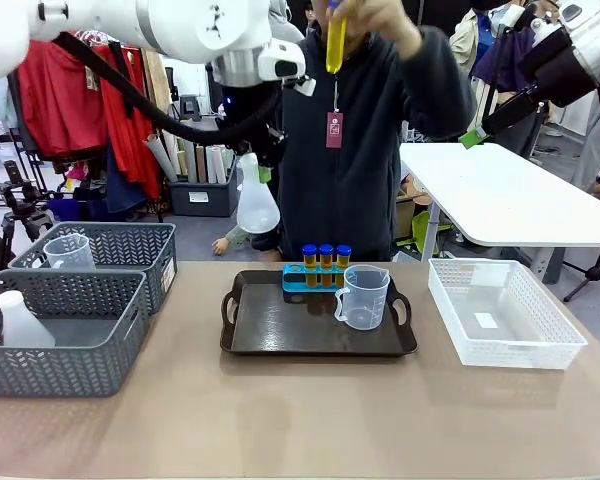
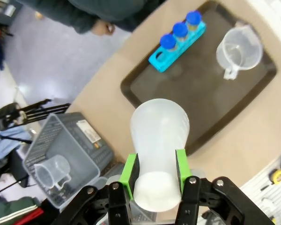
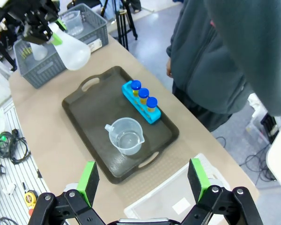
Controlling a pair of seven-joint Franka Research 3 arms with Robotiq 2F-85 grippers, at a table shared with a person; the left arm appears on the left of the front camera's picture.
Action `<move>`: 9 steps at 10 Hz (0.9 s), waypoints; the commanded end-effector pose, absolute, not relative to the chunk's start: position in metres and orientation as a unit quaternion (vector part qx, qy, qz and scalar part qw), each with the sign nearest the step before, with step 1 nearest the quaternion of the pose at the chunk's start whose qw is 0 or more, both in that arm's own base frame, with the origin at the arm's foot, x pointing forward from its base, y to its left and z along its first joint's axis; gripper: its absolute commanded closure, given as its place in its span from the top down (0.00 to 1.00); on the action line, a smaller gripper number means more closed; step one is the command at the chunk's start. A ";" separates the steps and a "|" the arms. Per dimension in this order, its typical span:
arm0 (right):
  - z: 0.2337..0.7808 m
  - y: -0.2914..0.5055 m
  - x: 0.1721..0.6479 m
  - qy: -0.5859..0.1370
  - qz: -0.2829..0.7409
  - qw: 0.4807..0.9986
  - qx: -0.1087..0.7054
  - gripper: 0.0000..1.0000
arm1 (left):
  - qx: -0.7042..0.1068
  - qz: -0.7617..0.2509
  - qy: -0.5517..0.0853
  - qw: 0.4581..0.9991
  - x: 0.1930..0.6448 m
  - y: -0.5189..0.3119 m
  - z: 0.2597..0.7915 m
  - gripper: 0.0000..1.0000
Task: Prepare the laboratory tools.
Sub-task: Pick up one Small flask and place it on the Handle tray.
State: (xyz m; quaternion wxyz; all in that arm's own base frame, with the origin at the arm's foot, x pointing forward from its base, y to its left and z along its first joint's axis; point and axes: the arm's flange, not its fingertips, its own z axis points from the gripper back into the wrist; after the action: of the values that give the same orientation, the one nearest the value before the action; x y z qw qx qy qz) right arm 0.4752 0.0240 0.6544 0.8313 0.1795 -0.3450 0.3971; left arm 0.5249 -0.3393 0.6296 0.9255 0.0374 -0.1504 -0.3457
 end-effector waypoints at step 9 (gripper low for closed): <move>0.656 0.023 0.475 -0.349 0.398 0.828 0.188 1.00 | 0.015 -0.341 -0.152 0.928 0.538 -0.317 0.613 0.00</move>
State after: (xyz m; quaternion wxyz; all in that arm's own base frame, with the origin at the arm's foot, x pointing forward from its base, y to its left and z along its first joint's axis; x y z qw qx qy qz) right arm 0.4752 0.0240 0.6544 0.8313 0.1795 -0.3450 0.3971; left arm 0.5431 -0.3287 0.6147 0.9267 0.0228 -0.1471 -0.3450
